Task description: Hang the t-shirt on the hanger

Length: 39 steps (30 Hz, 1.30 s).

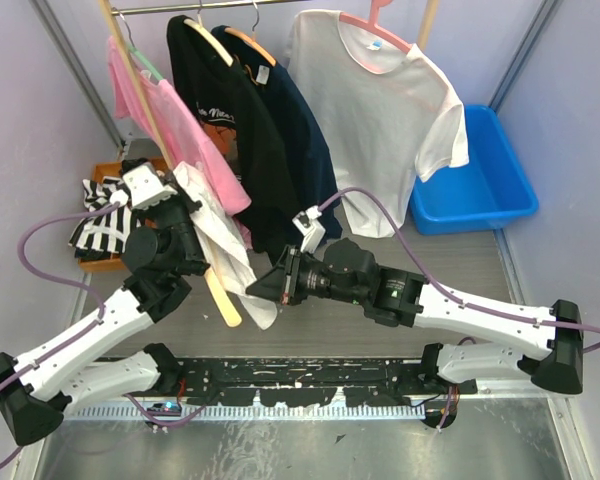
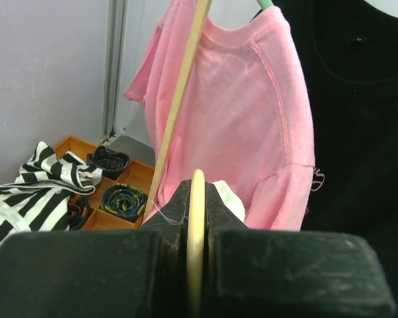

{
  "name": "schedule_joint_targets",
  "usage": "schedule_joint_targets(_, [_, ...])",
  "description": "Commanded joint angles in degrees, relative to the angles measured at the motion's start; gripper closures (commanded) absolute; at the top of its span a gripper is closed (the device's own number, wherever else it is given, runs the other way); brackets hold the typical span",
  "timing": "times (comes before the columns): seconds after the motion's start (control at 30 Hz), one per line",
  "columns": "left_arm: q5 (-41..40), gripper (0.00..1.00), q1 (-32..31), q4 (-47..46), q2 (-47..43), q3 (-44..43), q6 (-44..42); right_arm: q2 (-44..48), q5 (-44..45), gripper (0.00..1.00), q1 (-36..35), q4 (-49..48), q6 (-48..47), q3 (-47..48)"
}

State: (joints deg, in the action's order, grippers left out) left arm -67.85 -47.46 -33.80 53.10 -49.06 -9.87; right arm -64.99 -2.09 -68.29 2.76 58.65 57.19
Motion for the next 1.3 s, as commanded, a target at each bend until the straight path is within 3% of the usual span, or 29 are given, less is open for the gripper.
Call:
schedule_joint_targets(0.0, [0.71, 1.00, 0.73, -8.80, 1.23, -2.12, -1.09, 1.55, -5.82, 0.99, -2.19, -2.09, -0.82, -2.17])
schedule_joint_targets(0.33, [1.17, 1.00, 1.74, -13.97, 4.63, -4.38, -4.94, 0.90, -6.96, 0.99, -7.86, -3.72, -0.83, -4.38])
schedule_joint_targets(1.27, [3.77, 1.00, 7.08, -20.50, 9.52, -7.37, -8.57, -1.05, -17.22, 0.99, -10.01, -19.66, 10.21, -8.73])
